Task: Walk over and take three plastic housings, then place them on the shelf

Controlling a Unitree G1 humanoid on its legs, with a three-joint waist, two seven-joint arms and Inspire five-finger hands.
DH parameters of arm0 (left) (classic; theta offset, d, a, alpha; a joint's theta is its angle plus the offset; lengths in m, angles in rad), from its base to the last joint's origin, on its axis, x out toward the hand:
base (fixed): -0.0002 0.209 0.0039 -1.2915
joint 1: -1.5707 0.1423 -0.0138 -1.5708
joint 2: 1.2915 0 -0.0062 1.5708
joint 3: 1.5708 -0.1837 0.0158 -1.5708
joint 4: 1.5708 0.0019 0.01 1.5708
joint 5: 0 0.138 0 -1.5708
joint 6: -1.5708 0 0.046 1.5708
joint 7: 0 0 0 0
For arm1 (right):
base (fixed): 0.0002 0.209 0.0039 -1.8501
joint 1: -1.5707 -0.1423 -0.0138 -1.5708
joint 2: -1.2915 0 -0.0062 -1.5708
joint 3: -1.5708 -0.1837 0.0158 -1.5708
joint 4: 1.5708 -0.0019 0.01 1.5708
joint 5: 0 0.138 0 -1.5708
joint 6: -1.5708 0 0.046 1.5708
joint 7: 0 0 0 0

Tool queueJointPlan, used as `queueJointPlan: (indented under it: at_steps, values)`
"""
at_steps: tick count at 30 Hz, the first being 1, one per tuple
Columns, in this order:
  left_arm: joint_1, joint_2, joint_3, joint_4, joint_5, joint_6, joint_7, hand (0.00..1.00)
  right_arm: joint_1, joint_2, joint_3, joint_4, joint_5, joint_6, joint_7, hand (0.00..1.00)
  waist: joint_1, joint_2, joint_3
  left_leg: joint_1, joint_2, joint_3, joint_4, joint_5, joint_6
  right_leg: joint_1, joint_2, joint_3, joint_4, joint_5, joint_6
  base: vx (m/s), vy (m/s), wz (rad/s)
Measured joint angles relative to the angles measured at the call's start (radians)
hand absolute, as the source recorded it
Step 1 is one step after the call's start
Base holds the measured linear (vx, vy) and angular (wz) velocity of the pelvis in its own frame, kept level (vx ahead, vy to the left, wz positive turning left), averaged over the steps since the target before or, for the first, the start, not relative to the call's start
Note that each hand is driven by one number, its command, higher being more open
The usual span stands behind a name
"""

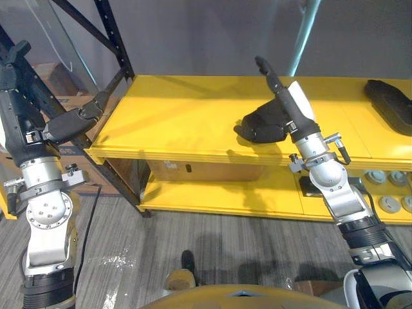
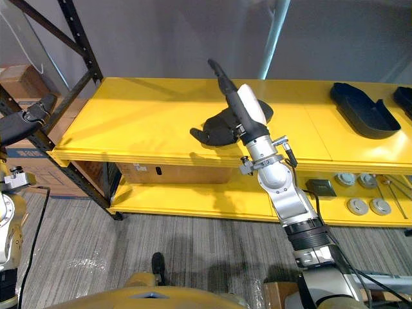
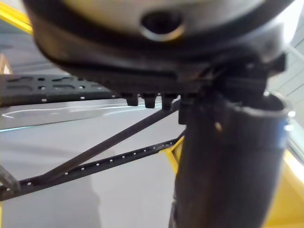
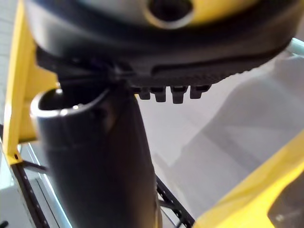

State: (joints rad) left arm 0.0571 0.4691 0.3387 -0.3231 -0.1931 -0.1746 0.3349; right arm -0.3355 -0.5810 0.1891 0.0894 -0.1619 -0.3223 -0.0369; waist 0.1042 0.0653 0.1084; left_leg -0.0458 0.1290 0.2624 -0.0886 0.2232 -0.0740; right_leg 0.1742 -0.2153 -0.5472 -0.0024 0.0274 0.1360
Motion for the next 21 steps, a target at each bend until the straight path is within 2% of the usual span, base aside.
queueJointPlan:
  at_steps: [7, 10, 15, 21]
  values:
    - [0.062, -0.009, 0.0, 0.0, -0.002, -0.003, -0.033, 1.0, -0.012, -0.019, 0.007, 0.066, -0.043, 0.012, 0.028, 1.0, 0.002, 0.0, 0.0, 0.0, -0.005, -0.022, 0.0, 0.001, 0.001, 0.016, 0.0, -0.021, 0.004, -0.006, 0.008, 0.03, -0.014, 0.1]
    - [0.066, -0.033, 0.0, 0.0, -0.005, -0.003, -0.039, 1.0, -0.012, -0.02, 0.009, 0.076, -0.073, 0.012, 0.029, 1.0, 0.002, 0.0, 0.0, 0.0, -0.004, -0.022, 0.0, 0.0, 0.001, 0.014, -0.001, -0.02, 0.01, -0.012, 0.008, 0.0, -0.003, 0.01]
    - [0.071, -0.034, 0.0, 0.0, -0.037, -0.004, -0.043, 1.0, -0.012, -0.075, 0.032, 0.112, -0.173, 0.012, 0.029, 1.0, 0.003, -0.001, 0.002, -0.001, -0.004, -0.021, 0.0, -0.002, 0.003, 0.001, -0.008, -0.019, 0.033, -0.026, 0.013, 0.0, 0.0, 0.0]
    - [0.071, -0.034, 0.0, 0.0, -0.038, -0.004, -0.043, 1.0, -0.009, -0.091, 0.041, 0.138, -0.227, 0.012, 0.029, 1.0, 0.002, -0.004, 0.005, -0.013, -0.004, -0.02, 0.0, -0.004, 0.006, -0.015, -0.01, -0.016, 0.041, -0.029, 0.011, 0.0, 0.0, 0.0]
